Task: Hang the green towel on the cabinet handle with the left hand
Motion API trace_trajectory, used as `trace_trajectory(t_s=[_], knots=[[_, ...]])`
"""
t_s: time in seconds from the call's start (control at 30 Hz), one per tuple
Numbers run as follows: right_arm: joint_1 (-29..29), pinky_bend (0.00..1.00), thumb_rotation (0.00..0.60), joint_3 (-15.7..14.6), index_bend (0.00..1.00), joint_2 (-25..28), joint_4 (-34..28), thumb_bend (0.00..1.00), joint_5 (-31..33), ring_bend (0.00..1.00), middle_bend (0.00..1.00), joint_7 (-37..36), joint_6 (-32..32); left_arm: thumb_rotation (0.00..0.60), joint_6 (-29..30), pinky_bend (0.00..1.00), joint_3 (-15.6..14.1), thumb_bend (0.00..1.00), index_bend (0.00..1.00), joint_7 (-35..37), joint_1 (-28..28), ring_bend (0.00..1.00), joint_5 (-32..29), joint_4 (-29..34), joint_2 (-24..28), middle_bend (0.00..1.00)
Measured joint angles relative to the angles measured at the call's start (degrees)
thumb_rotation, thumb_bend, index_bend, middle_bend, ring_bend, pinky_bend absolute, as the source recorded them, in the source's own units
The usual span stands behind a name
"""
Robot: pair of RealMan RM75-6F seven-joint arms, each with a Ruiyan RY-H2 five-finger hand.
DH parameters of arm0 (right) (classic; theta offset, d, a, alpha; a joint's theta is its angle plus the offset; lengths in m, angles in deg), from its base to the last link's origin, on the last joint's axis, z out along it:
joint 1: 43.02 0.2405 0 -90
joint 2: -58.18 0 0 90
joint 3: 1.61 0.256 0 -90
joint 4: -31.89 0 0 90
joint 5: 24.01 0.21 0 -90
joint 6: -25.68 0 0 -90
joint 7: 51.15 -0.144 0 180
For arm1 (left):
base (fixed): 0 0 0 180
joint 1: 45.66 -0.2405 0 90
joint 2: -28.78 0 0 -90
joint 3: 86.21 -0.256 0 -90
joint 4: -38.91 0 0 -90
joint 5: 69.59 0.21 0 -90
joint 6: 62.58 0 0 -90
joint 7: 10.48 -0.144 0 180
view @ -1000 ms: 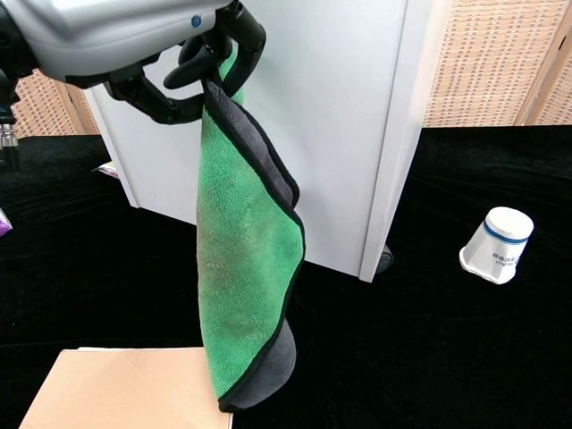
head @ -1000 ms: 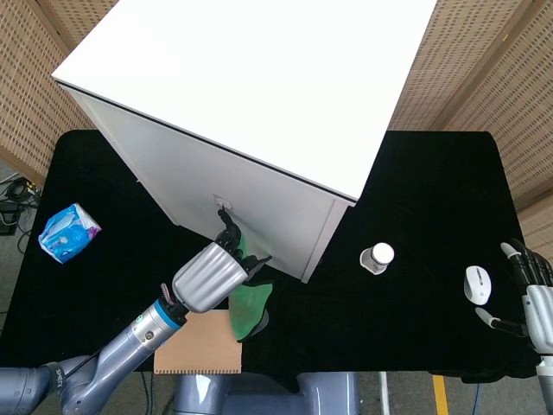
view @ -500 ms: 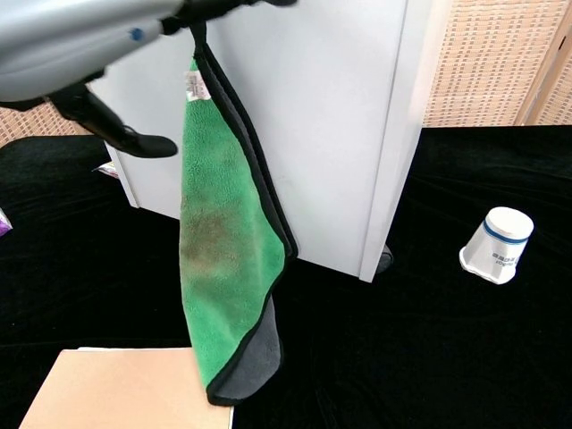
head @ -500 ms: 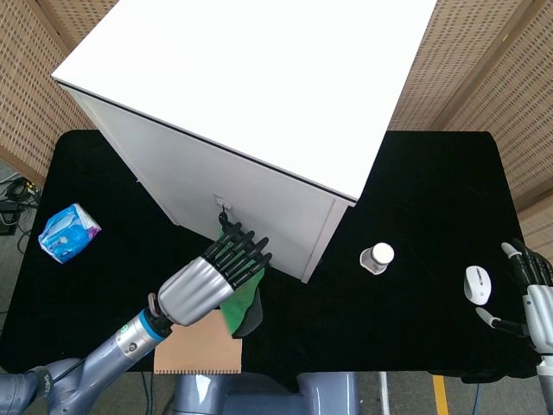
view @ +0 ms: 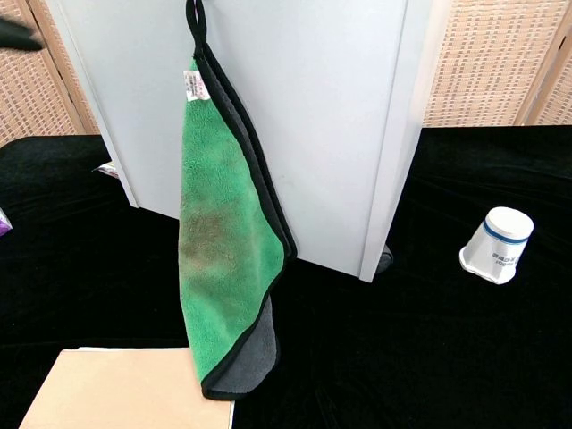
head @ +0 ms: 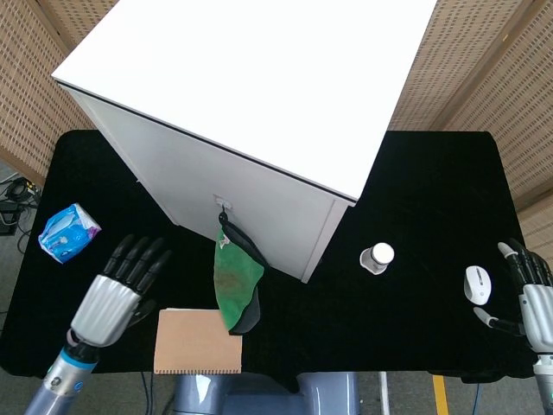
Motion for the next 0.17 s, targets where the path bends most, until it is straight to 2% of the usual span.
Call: trace_trajectory(t_s=[0.17], knots=[[0.16,0.00,0.600,-0.22,0.00,-0.48,-0.10,0.07,-0.08,0.00,0.00,1.46,-0.30,0.600,1.74,0.00,-1.31,0.03,0.03,4.98,-4.86,0.00,-4.93,-1.80,0.87,0.00]])
